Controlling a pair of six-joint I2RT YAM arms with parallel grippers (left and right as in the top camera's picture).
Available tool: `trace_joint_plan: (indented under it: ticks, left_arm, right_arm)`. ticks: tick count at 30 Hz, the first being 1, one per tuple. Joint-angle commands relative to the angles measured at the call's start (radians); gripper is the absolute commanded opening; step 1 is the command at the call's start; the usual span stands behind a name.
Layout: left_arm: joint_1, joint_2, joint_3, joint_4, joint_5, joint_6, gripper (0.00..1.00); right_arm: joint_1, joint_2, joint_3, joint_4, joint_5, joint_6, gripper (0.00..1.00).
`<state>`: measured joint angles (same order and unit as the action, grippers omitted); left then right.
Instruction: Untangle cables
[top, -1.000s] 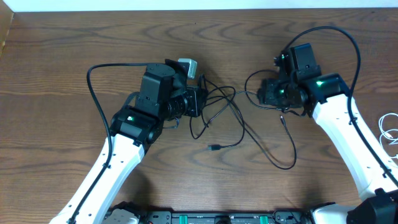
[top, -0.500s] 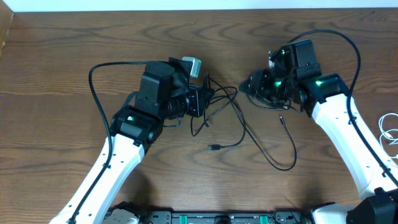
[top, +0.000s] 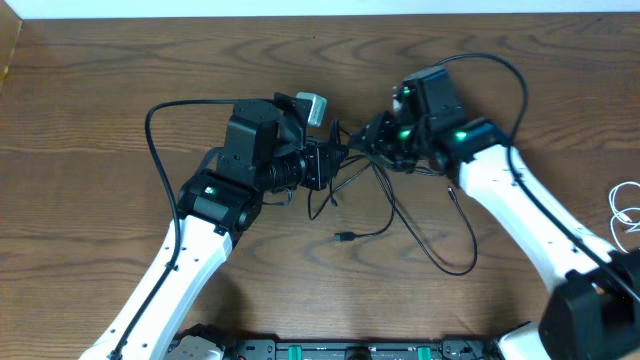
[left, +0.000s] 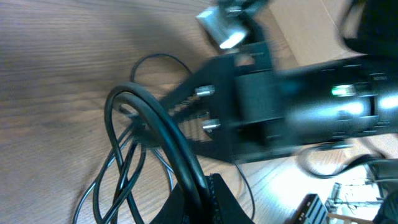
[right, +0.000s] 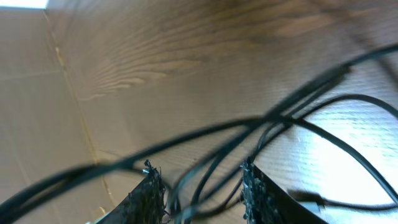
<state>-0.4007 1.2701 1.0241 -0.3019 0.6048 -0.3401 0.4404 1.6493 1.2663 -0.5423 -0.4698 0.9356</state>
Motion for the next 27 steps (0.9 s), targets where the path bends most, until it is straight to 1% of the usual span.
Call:
trace_joint_plan:
  ticks: [1, 3, 4, 6, 7, 8, 11, 14, 15, 16, 19, 23, 24, 27]
  left_arm:
    - [0.002, -0.002, 0.001, 0.005, 0.056, 0.000, 0.08]
    - [0.002, -0.002, 0.001, 0.006, 0.096, 0.013, 0.08]
    - [0.002, -0.002, 0.001, 0.006, 0.117, 0.024, 0.08]
    - [0.002, -0.002, 0.001, 0.005, 0.146, 0.037, 0.08]
    - [0.002, -0.003, 0.001, 0.005, 0.148, 0.037, 0.08]
    - [0.002, -0.003, 0.001, 0.005, 0.147, 0.037, 0.08]
    - [0.003, -0.003, 0.001, 0.005, 0.134, 0.042, 0.08]
    - [0.003, -0.003, 0.001, -0.005, 0.064, 0.056, 0.07]
    - [0.003, -0.003, 0.001, -0.011, 0.029, 0.056, 0.08]
    - [0.003, -0.002, 0.001, -0.029, -0.041, 0.055, 0.08]
    - [0.003, -0.002, 0.001, -0.080, -0.160, 0.055, 0.08]
    - [0.003, -0.002, 0.001, -0.136, -0.240, 0.055, 0.09]
    - [0.003, -0.002, 0.001, -0.140, -0.253, 0.055, 0.15]
    - [0.003, -0.001, 0.001, -0.146, -0.301, 0.055, 0.17]
  right_arm:
    - [0.023, 0.056, -0.009, 0.053, 0.058, 0.016, 0.39]
    - [0.023, 0.080, -0.009, 0.078, 0.060, 0.040, 0.38]
    - [0.023, 0.094, -0.009, 0.083, 0.060, 0.064, 0.35]
    - [0.023, 0.115, -0.009, 0.082, 0.060, 0.089, 0.23]
    - [0.023, 0.126, -0.009, 0.082, 0.062, 0.086, 0.15]
    - [0.023, 0.133, -0.009, 0.078, 0.069, 0.074, 0.01]
    - [0.020, 0.143, -0.009, 0.053, 0.105, -0.008, 0.01]
    - [0.010, 0.133, -0.009, 0.031, 0.130, -0.101, 0.01]
    - [0.003, 0.126, -0.009, 0.025, 0.129, -0.121, 0.01]
    - [-0.008, 0.109, -0.009, 0.021, 0.126, -0.155, 0.01]
    - [-0.033, 0.064, -0.009, 0.009, 0.127, -0.194, 0.01]
    - [-0.083, -0.035, -0.009, -0.027, 0.128, -0.242, 0.01]
    - [-0.095, -0.061, -0.009, -0.040, 0.128, -0.258, 0.01]
    - [-0.130, -0.132, -0.009, -0.084, 0.161, -0.294, 0.01]
